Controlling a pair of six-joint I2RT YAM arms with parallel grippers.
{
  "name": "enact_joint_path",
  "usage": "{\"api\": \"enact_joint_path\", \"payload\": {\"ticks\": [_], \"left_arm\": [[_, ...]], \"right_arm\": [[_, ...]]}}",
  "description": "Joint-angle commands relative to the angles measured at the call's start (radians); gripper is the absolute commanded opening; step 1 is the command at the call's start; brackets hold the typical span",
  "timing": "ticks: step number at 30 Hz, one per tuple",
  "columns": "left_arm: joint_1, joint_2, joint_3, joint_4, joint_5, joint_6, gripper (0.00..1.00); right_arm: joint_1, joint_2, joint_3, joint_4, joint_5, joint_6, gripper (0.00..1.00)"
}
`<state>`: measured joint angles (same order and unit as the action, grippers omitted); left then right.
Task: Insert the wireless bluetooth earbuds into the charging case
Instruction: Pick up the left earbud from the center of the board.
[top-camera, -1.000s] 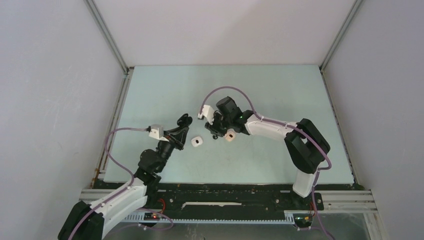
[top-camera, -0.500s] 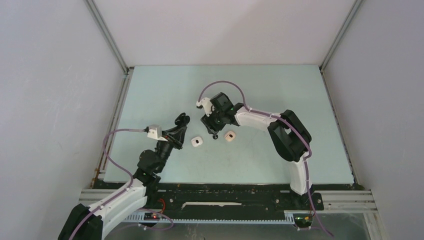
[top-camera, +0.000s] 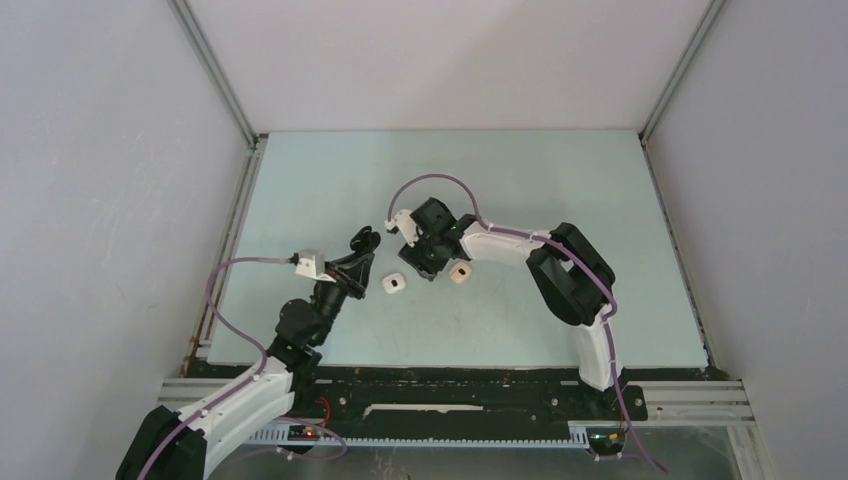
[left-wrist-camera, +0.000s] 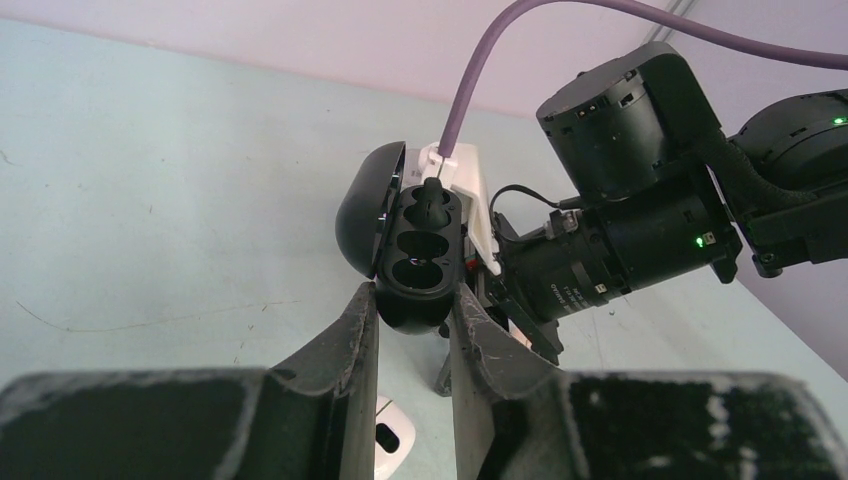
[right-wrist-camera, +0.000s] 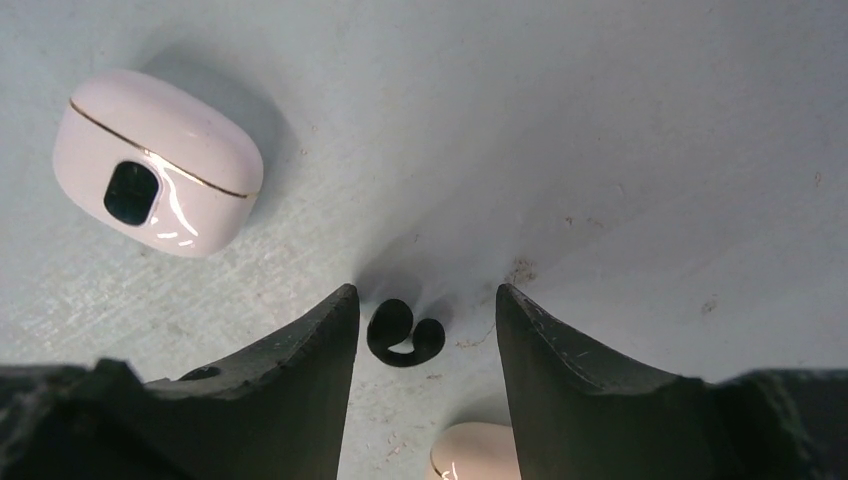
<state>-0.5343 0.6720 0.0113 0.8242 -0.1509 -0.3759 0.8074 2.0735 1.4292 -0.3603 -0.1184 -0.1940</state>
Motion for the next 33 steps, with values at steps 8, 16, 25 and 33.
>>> {"api": "enact_joint_path", "payload": {"ticks": [8, 16, 25, 33], "left_arm": [[0.007, 0.015, -0.086, 0.042, 0.017, -0.007, 0.00], [0.008, 0.029, -0.081, 0.047, 0.023, -0.007, 0.00], [0.008, 0.059, -0.078, 0.065, 0.033, -0.009, 0.00], [0.008, 0.080, -0.075, 0.076, 0.040, -0.011, 0.00]], "right_arm": [[-0.068, -0.088, -0.045, -0.079, -0.038, -0.030, 0.54], [-0.136, -0.120, -0.045, -0.089, -0.066, -0.037, 0.54], [-0.221, -0.152, -0.038, -0.105, -0.306, -0.038, 0.48], [-0.239, -0.086, 0.033, -0.124, -0.315, -0.068, 0.39]]}}
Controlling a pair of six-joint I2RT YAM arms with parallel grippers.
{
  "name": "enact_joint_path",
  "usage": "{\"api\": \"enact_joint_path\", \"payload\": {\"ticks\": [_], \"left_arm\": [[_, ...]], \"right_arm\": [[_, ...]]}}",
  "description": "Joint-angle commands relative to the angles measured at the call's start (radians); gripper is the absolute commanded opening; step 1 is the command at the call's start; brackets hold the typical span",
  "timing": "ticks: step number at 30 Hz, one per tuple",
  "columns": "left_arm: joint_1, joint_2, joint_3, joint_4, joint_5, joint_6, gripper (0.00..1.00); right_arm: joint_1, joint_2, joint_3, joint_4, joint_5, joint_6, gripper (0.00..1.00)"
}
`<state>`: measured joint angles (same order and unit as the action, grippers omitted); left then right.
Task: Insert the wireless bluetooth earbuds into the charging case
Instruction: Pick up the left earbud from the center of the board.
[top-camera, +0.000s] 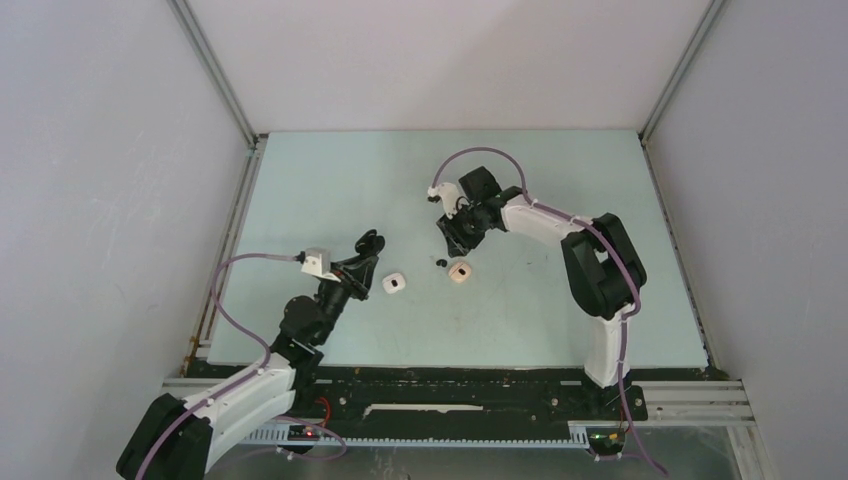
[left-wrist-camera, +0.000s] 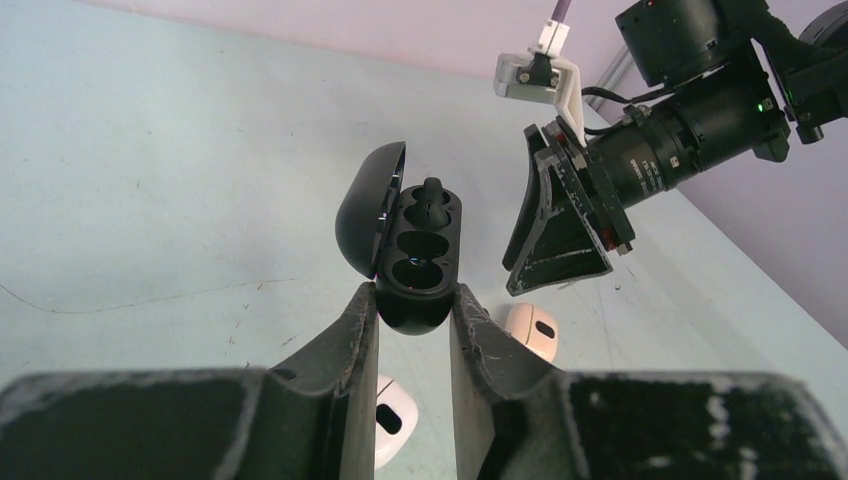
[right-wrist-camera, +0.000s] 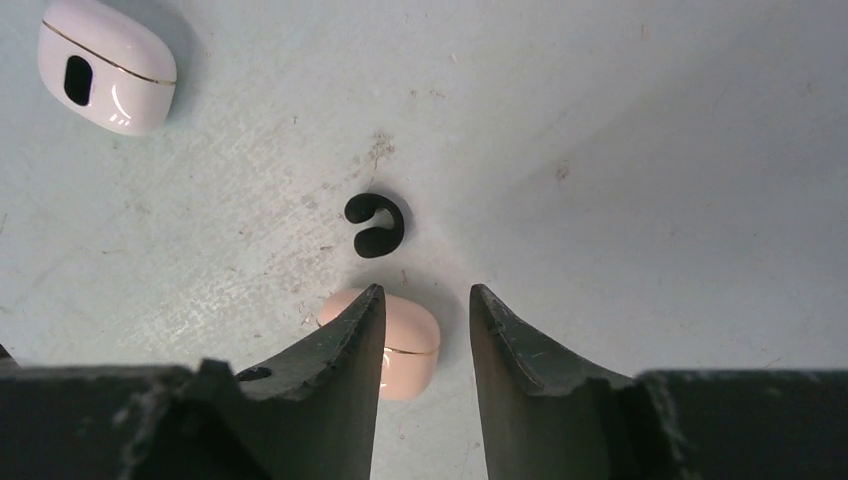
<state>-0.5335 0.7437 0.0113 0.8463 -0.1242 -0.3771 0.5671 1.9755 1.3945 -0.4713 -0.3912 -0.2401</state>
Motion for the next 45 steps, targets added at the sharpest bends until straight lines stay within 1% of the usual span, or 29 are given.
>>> {"api": "enact_joint_path", "payload": {"ticks": [1, 4, 11, 32, 45], "left_arm": [[0.007, 0.008, -0.075, 0.054, 0.014, -0.009, 0.00], [0.007, 0.009, -0.076, 0.054, 0.014, -0.008, 0.00], [0.006, 0.016, -0.071, 0.055, 0.020, -0.008, 0.00], [0.007, 0.013, -0.069, 0.048, 0.029, -0.008, 0.00], [0.007, 0.016, -0.067, 0.046, 0.032, -0.006, 0.00]], "right_arm": [[0.002, 0.023, 0.075, -0.015, -0.045, -0.021, 0.38], [0.002, 0.052, 0.096, -0.024, -0.056, -0.014, 0.36], [0.002, 0.092, 0.117, -0.013, -0.055, -0.002, 0.34], [0.010, 0.126, 0.142, -0.021, -0.065, 0.013, 0.33], [0.019, 0.154, 0.147, -0.048, -0.075, -0.009, 0.34]]}}
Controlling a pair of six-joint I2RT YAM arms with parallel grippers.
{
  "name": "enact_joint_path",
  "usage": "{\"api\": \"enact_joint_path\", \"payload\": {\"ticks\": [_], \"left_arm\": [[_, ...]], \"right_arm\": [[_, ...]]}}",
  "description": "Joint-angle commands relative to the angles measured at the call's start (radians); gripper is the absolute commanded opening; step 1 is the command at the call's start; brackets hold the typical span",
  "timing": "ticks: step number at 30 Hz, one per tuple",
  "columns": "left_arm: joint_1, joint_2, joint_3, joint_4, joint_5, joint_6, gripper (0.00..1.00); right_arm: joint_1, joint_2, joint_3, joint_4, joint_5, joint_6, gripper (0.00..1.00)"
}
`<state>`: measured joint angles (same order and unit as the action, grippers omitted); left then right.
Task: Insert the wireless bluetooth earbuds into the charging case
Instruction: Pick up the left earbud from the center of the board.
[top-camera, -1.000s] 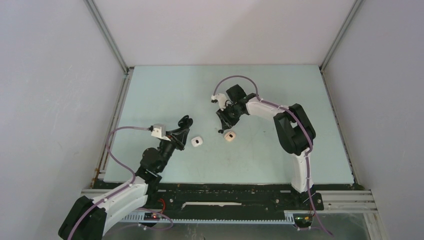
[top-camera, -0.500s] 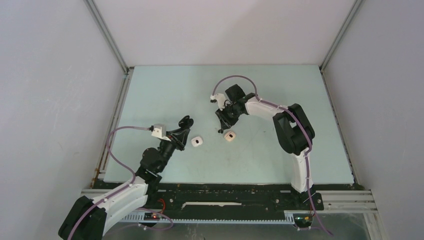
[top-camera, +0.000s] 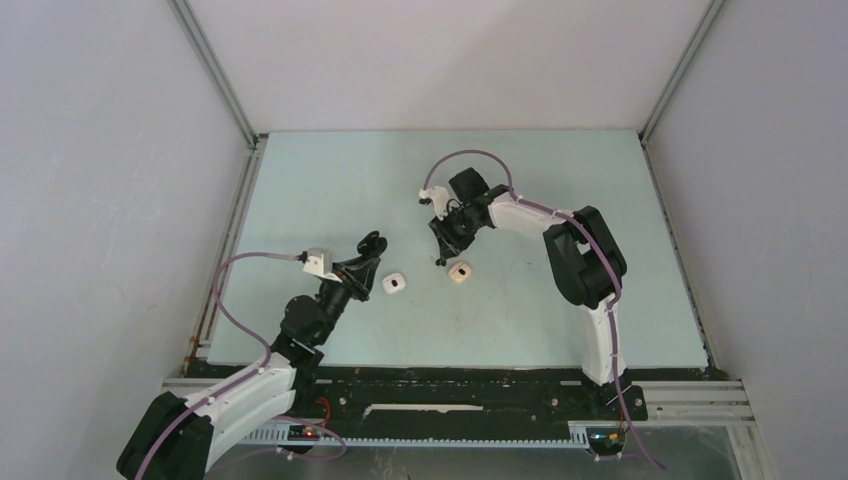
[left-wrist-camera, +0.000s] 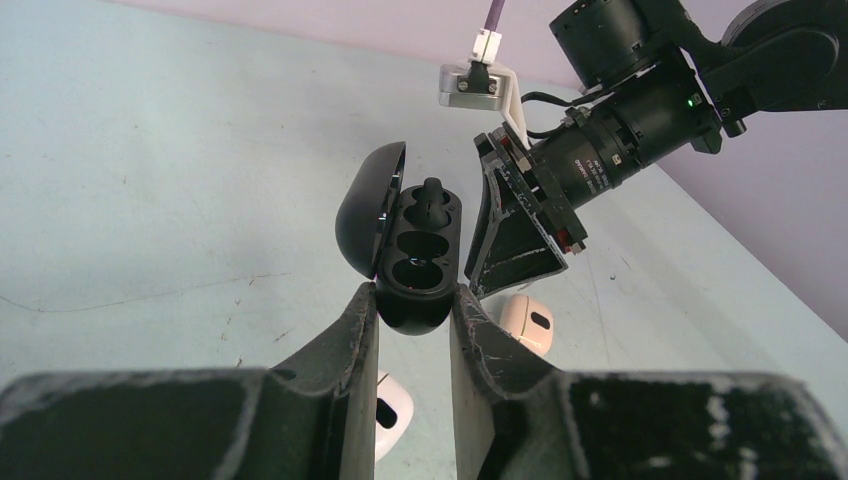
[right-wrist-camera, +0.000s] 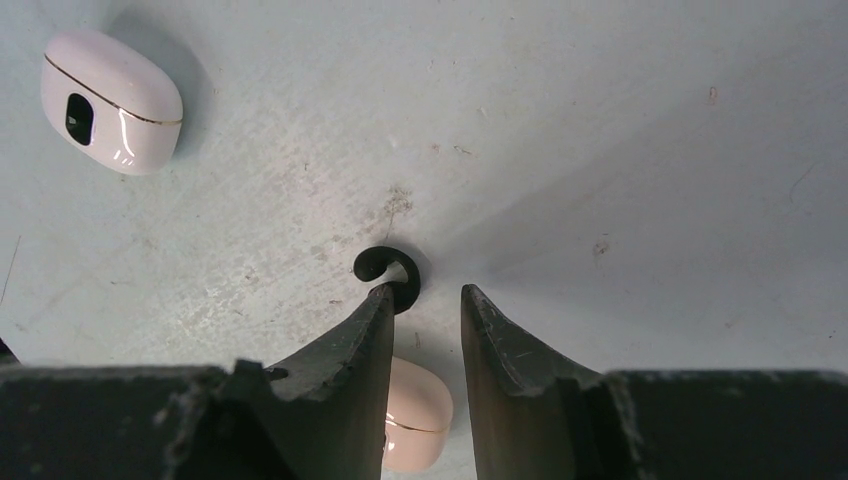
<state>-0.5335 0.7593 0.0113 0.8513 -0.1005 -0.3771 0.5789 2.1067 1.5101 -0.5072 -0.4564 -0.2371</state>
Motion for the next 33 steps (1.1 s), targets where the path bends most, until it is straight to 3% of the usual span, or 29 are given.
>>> {"api": "enact_joint_path", "payload": {"ticks": [1, 13, 20, 33], "left_arm": [[0.007, 0.000, -0.067, 0.042, 0.009, -0.006, 0.00], [0.007, -0.001, -0.064, 0.038, 0.010, -0.006, 0.00], [0.006, -0.003, -0.065, 0.035, 0.011, -0.006, 0.00], [0.006, 0.042, -0.058, 0.060, 0.022, -0.011, 0.00]], "right_arm": [[0.009, 0.024, 0.032, -0.015, -0.011, -0.015, 0.33], [0.008, 0.003, 0.005, -0.035, -0.086, -0.059, 0.31], [0.008, -0.021, -0.009, -0.021, -0.136, -0.069, 0.15], [0.018, 0.019, 0.060, -0.011, -0.030, -0.032, 0.19]]}}
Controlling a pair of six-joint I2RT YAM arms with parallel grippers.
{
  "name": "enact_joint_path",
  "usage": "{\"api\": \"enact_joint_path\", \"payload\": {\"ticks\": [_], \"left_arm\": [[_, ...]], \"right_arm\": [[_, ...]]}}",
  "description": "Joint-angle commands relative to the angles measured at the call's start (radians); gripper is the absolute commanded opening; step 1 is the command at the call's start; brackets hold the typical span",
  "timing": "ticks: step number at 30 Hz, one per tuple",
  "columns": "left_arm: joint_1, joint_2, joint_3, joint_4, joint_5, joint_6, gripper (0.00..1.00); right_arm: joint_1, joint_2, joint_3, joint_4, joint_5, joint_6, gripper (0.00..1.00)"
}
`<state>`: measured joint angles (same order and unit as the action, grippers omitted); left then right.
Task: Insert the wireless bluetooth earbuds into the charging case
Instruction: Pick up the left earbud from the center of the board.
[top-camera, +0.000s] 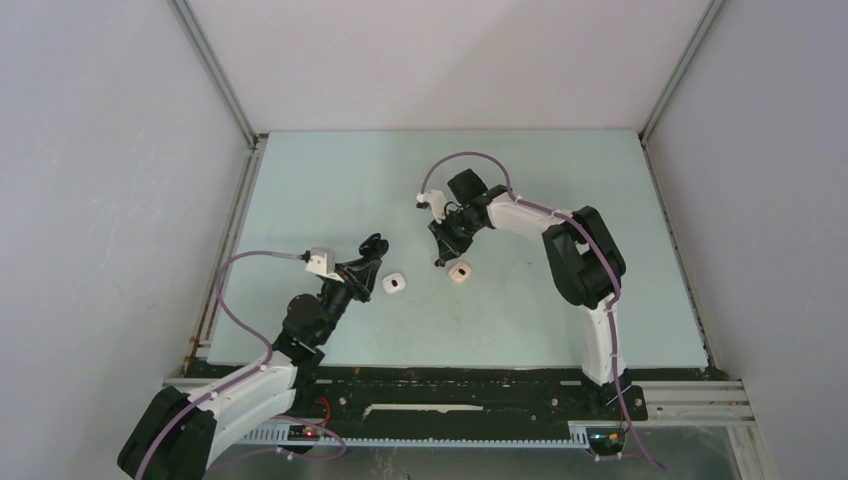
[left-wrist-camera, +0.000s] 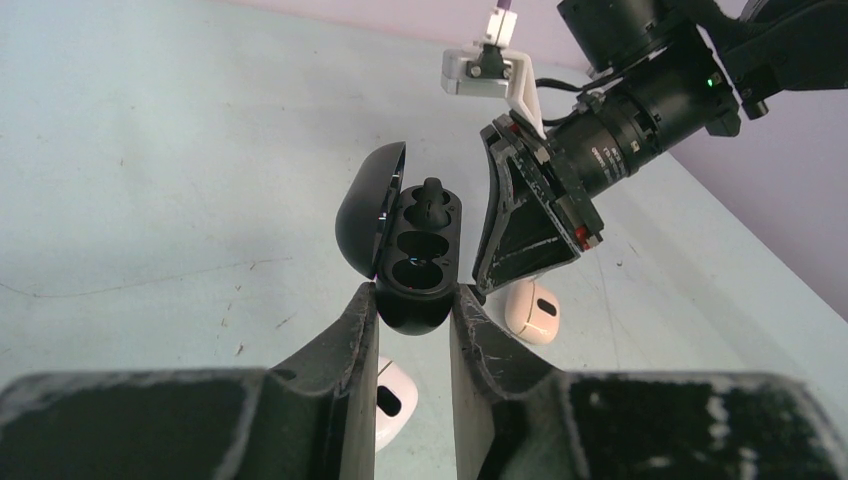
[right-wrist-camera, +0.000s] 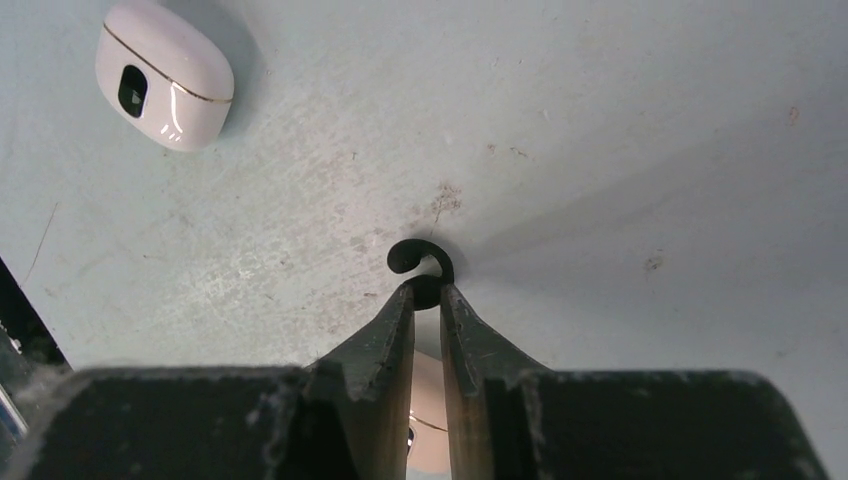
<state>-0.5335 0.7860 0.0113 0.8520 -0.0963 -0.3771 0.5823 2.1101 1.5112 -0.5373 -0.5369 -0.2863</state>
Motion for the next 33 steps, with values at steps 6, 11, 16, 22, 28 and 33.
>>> {"api": "enact_joint_path", "payload": {"ticks": [6, 11, 16, 22, 28, 33], "left_arm": [[0.008, 0.022, -0.058, 0.062, 0.018, -0.009, 0.00], [0.007, 0.021, -0.057, 0.062, 0.019, -0.009, 0.00], [0.007, 0.025, -0.056, 0.062, 0.020, -0.009, 0.00], [0.007, 0.024, -0.054, 0.062, 0.023, -0.009, 0.00], [0.007, 0.015, -0.057, 0.058, 0.021, -0.009, 0.00], [0.007, 0.012, -0.057, 0.055, 0.021, -0.009, 0.00]], "right_arm": [[0.014, 0.050, 0.103, 0.008, 0.063, 0.028, 0.19], [0.012, 0.054, 0.101, -0.002, 0.059, 0.022, 0.20], [0.003, 0.044, 0.086, -0.019, 0.025, 0.010, 0.23], [0.001, 0.040, 0.065, -0.044, -0.025, -0.022, 0.29], [0.004, 0.031, 0.060, -0.049, -0.055, -0.035, 0.28], [0.003, 0.013, 0.048, -0.032, -0.080, -0.041, 0.18]]}}
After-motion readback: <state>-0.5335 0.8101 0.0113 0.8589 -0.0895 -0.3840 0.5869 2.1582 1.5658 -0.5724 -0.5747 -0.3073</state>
